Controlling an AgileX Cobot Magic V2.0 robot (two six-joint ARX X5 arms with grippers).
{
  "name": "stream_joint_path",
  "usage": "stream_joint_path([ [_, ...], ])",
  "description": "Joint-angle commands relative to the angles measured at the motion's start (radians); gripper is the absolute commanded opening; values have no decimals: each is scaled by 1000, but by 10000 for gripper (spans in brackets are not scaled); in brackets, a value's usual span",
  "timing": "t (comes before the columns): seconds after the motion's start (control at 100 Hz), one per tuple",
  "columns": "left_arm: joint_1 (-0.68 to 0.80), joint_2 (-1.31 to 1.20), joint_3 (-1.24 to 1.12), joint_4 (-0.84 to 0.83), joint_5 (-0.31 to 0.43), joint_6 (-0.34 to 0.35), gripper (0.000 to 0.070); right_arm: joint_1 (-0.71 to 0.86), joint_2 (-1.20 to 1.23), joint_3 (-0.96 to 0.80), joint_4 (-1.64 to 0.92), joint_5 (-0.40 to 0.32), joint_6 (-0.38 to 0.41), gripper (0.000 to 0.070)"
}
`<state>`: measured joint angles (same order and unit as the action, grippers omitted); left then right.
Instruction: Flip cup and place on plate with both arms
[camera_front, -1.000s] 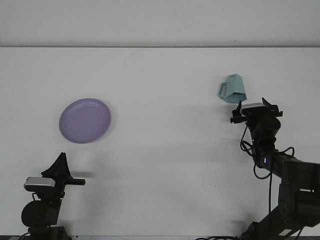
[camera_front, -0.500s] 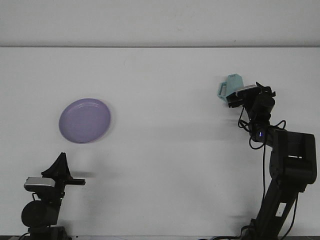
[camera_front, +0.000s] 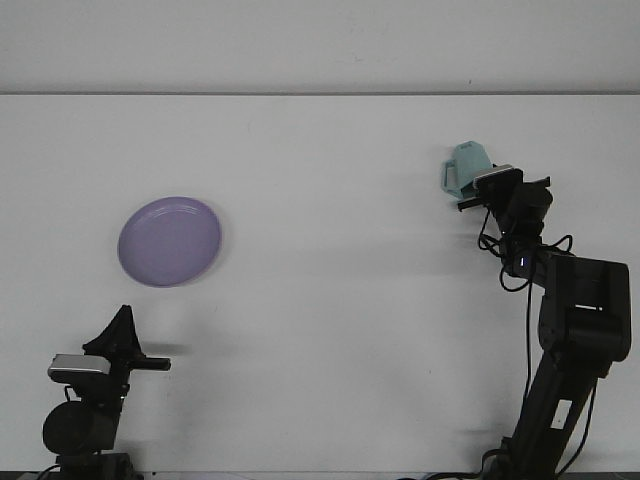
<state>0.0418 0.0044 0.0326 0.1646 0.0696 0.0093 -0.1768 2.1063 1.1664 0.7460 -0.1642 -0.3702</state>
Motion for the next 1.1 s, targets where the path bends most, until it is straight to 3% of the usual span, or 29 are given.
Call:
stream_joint_path([
  [0.0,3,-1,-18,10,-3,-2,13,-1,28,19,11,-3,4,6],
  [0.4,3,-1,-18,20,-3,-2,13,8,-120,19,-143,-1,107,6],
  [0.81,3,-1,-17,22,-3,-2,13,76,-555,19,-814,-2,431,6],
  [1.09,3,-1,-17,22,-2,-2,13,253,-811,47,-1307,-168,460,6],
])
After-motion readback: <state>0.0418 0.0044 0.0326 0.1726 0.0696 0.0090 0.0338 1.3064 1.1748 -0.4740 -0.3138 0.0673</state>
